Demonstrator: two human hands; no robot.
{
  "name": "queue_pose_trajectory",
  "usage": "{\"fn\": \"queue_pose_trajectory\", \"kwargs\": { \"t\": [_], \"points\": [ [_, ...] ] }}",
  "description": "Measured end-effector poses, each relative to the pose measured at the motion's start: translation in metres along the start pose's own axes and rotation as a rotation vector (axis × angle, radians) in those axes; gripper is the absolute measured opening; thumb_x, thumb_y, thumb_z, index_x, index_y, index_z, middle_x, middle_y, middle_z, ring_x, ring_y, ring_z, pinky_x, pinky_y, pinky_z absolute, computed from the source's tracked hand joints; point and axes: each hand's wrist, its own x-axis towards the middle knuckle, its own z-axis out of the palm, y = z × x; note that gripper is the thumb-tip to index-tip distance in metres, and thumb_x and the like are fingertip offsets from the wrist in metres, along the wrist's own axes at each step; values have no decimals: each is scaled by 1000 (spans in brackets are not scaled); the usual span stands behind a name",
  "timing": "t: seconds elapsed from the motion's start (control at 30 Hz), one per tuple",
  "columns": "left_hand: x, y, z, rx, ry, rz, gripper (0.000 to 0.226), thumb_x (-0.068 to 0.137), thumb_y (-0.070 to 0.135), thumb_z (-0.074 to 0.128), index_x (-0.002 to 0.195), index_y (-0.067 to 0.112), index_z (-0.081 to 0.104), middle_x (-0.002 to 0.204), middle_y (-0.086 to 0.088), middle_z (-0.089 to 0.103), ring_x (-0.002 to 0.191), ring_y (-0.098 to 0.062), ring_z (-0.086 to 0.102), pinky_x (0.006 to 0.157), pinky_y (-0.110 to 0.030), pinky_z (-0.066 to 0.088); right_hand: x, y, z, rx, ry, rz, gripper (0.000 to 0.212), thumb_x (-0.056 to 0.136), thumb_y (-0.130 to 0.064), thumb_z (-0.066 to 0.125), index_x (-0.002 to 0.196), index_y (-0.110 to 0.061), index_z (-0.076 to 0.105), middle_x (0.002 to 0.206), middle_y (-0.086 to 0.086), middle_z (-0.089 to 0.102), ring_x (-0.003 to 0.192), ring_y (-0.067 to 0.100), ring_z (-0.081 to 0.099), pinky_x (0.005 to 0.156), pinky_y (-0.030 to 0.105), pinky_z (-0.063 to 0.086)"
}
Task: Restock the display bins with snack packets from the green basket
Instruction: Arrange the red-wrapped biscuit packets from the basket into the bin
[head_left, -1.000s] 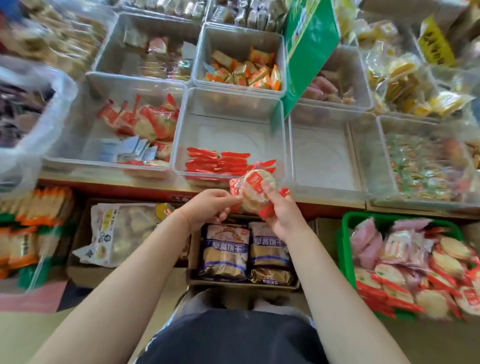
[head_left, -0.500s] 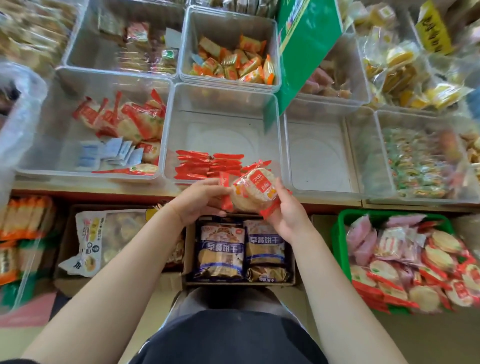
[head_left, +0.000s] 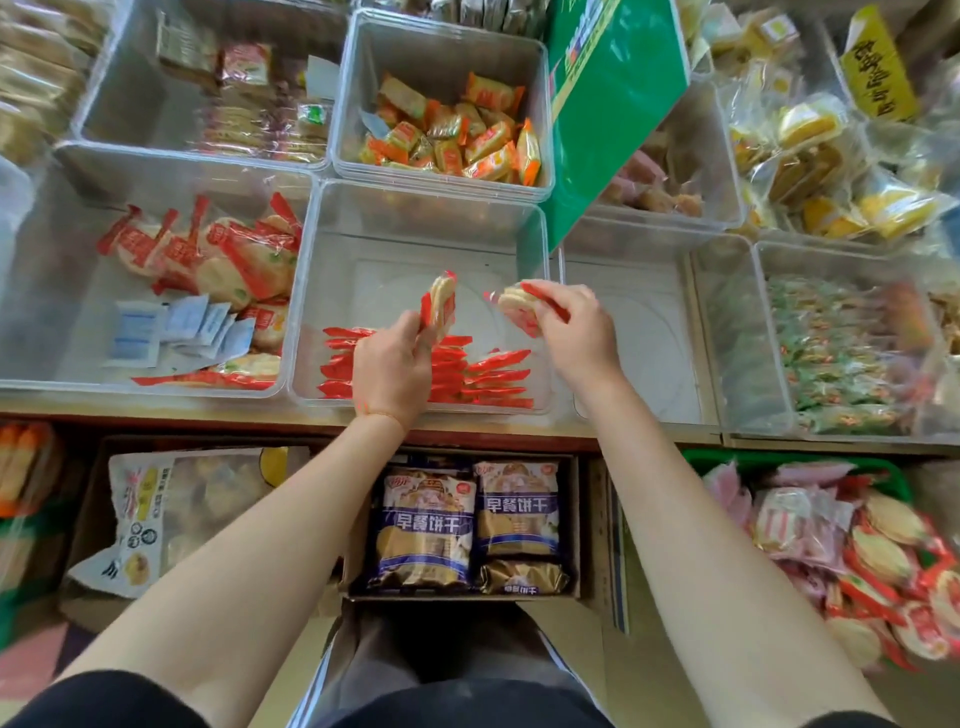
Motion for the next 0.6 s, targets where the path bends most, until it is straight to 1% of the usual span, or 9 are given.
{"fn": "queue_pose_trajectory", "kwargs": {
  "t": [0.03, 0.1, 0.17, 0.23, 0.33, 0.4, 0.47, 0.53, 0.6],
  "points": [
    [0, -1, 2, 32, 26, 21, 11, 97, 17, 56, 92, 8, 58, 67, -6, 58, 57, -31, 51, 60, -32, 27, 9, -4, 5, -144, -3, -118, 26, 98, -18, 56, 116, -25, 73, 107, 5, 66, 103, 23, 54, 88, 37, 48],
    [1, 0, 3, 59, 71, 17, 11, 97, 14, 56, 89, 6, 56, 66, -5, 53, 56, -24, 38, 63, -31, 24, 22, -9, 18, -363, -24, -288, 28, 96, -12, 54, 112, -21, 75, 103, 7, 67, 100, 29, 52, 84, 40, 45],
    [1, 1, 5, 83, 75, -1, 10, 97, 13, 54, 89, 7, 54, 67, -4, 54, 58, -20, 35, 64, -32, 25, 28, -11, 31, -497, -65, -395, 28, 95, -9, 54, 111, -19, 75, 102, 8, 68, 101, 31, 53, 83, 40, 39],
    [1, -1, 8, 104, 58, -18, 10, 98, 14, 52, 89, 9, 53, 69, -7, 58, 59, -21, 37, 64, -33, 27, 34, -5, 43, -609, -108, -441, 30, 95, -6, 53, 112, -19, 74, 104, 6, 68, 104, 30, 53, 87, 38, 36],
    [2, -2, 10, 155, 37, -19, 12, 99, 17, 49, 89, 10, 51, 69, -8, 59, 58, -25, 44, 64, -35, 31, 39, 5, 53, -743, -244, -379, 35, 98, -7, 48, 117, -24, 71, 112, 3, 66, 111, 27, 49, 95, 37, 33],
    [1, 0, 11, 194, 11, -24, 15, 100, 20, 46, 89, 11, 50, 70, -7, 60, 59, -26, 46, 65, -36, 34, 40, 7, 56, -812, -377, -308, 33, 98, -9, 49, 115, -27, 71, 113, 0, 67, 113, 26, 49, 96, 37, 34],
    [2, 1, 11, 212, -1, -27, 16, 101, 22, 44, 90, 12, 50, 71, -7, 60, 62, -28, 50, 65, -37, 35, 40, 9, 60, -831, -467, -225, 29, 98, -15, 52, 114, -29, 71, 113, -1, 69, 113, 26, 51, 96, 36, 37],
    [2, 2, 11, 227, -10, -27, 16, 101, 22, 44, 90, 12, 50, 71, -7, 59, 62, -27, 50, 65, -36, 33, 39, 10, 64, -795, -484, -142, 31, 101, -19, 47, 117, -31, 69, 115, -3, 69, 114, 28, 53, 96, 38, 39],
    [2, 2, 10, 234, -20, -28, 16, 102, 23, 43, 91, 12, 50, 72, -5, 58, 62, -25, 49, 65, -36, 34, 38, 10, 68, -783, -492, -104, 36, 102, -18, 41, 123, -32, 67, 120, -3, 68, 115, 29, 54, 97, 38, 39]
  ]
}}
